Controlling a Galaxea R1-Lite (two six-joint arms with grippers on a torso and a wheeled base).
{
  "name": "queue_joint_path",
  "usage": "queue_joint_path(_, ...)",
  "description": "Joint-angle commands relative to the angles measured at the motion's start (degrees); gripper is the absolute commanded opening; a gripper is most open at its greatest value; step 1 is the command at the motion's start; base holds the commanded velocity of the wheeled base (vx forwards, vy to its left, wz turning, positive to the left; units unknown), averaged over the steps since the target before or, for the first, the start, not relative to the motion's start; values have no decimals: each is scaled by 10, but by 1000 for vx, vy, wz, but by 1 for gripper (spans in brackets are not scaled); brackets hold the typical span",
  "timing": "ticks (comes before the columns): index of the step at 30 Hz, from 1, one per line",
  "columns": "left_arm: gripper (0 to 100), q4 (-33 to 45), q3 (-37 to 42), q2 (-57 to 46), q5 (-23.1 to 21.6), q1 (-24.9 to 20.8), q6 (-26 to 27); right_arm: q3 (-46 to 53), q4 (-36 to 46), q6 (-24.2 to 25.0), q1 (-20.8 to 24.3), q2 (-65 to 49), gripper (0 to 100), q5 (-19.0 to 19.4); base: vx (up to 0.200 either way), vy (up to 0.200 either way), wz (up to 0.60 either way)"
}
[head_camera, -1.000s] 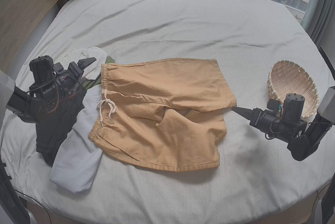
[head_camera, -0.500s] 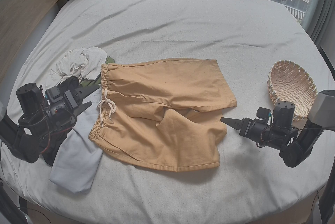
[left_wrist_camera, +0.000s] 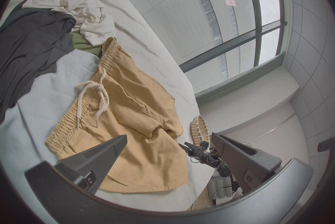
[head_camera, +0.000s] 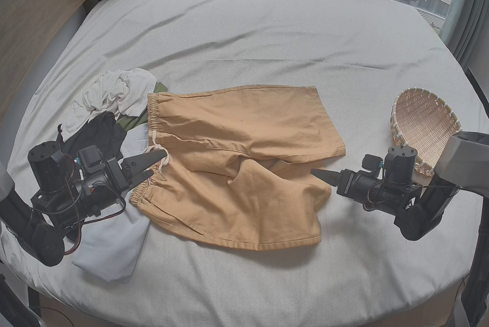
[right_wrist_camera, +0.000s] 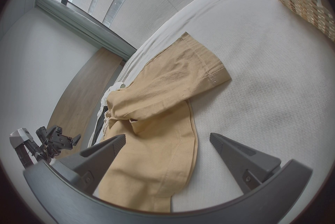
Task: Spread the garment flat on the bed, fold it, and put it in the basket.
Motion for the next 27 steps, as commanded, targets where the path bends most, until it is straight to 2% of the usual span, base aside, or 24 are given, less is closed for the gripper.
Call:
queue_joint_path(1, 100, 0, 12, 0, 0, -3, 1, -19, 1, 0, 1, 21, 100, 0, 0, 0, 0)
queue_joint_path(3, 100, 0, 13, 0, -1, -3, 3, -25, 1, 1, 5, 25, 100, 0, 0, 0, 0)
queue_joint_path(4, 100, 0, 13, 0, -1, -3, 4, -30, 1, 1, 7, 28, 0, -1, 0, 0, 0)
queue_joint_path(13, 100, -9, 19, 1, -1, -3, 4, -24, -7, 3, 21, 32, 0, -16, 0, 0, 0)
queue_joint_path(17, 100, -22, 27, 2, 0, -2, 4, 13, -23, 2, 18, 21, 0, -30, 0, 0, 0)
queue_joint_path(22, 100, -29, 29, 1, 2, -2, 4, 85, -76, -10, 4, 2, 0, -35, 0, 0, 0)
queue_joint_path(27, 100, -30, 32, 1, 2, -2, 4, 115, -103, -14, -24, -14, 0, -35, 0, 0, 0)
